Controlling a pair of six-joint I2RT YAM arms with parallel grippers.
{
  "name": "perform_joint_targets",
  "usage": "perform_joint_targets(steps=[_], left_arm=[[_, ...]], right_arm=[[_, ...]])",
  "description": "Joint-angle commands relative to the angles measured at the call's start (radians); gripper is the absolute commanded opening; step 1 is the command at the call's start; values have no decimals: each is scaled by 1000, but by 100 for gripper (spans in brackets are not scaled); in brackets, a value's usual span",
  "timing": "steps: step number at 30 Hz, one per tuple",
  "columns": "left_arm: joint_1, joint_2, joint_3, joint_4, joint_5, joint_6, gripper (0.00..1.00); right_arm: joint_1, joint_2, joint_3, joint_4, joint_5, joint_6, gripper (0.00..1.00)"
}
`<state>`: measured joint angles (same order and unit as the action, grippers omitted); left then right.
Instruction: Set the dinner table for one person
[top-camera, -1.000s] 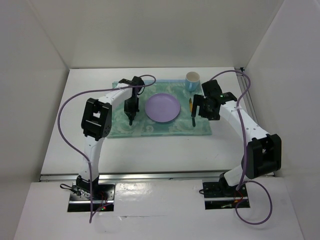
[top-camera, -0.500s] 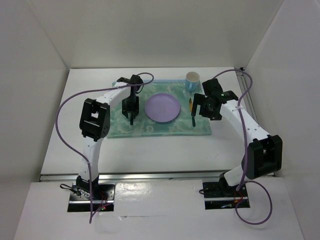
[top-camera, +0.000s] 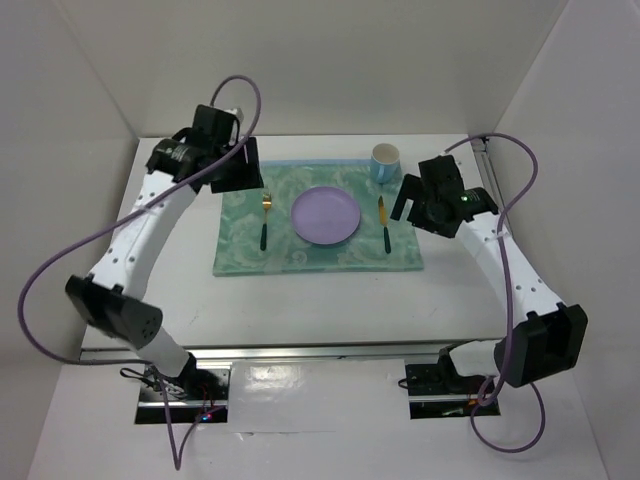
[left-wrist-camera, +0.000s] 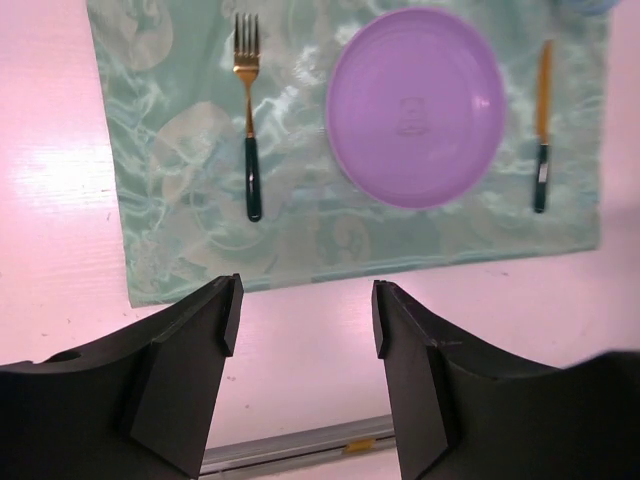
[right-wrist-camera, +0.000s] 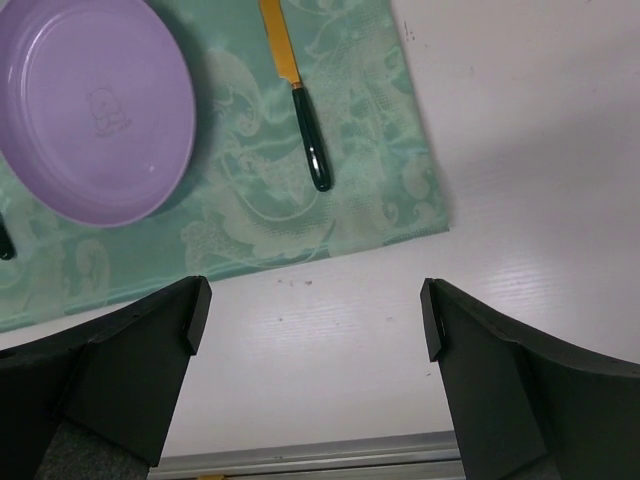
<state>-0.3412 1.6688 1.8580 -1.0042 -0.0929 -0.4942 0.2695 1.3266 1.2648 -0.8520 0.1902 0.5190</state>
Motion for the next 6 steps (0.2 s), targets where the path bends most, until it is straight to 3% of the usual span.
perform_joint_targets(steps=[1, 6], left_arm=[[4, -107, -39, 32, 61, 28, 71], [4, -222, -69, 52, 73, 17, 73]], right_arm=[[-6, -55, 4, -9, 49, 26, 100], [-15, -64, -28, -44, 72, 38, 100]])
